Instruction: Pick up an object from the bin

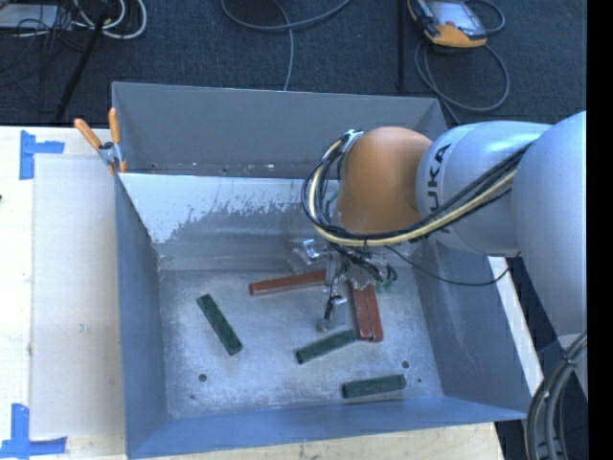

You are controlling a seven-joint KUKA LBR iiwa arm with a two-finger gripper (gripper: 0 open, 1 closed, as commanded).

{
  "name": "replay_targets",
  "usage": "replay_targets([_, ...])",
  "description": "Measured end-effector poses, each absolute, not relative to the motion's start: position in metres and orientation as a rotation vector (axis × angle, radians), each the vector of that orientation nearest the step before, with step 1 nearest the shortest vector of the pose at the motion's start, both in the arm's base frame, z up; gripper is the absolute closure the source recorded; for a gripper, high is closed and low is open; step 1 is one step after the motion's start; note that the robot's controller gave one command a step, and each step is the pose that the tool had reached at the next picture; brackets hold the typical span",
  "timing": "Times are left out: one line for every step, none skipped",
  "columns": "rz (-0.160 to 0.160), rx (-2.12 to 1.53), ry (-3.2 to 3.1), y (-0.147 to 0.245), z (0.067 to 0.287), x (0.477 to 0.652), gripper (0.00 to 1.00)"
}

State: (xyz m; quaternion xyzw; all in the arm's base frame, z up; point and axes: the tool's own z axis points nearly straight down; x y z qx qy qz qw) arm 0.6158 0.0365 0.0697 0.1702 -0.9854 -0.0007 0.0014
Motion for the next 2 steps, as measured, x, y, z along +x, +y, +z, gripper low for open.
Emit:
replay_targets([-0.002,0.534,-3.096,0.037,0.073,0.617,1.00])
replay_targets([-0.001,0.453,-3.119,0.051,0.216,0.609,1.00])
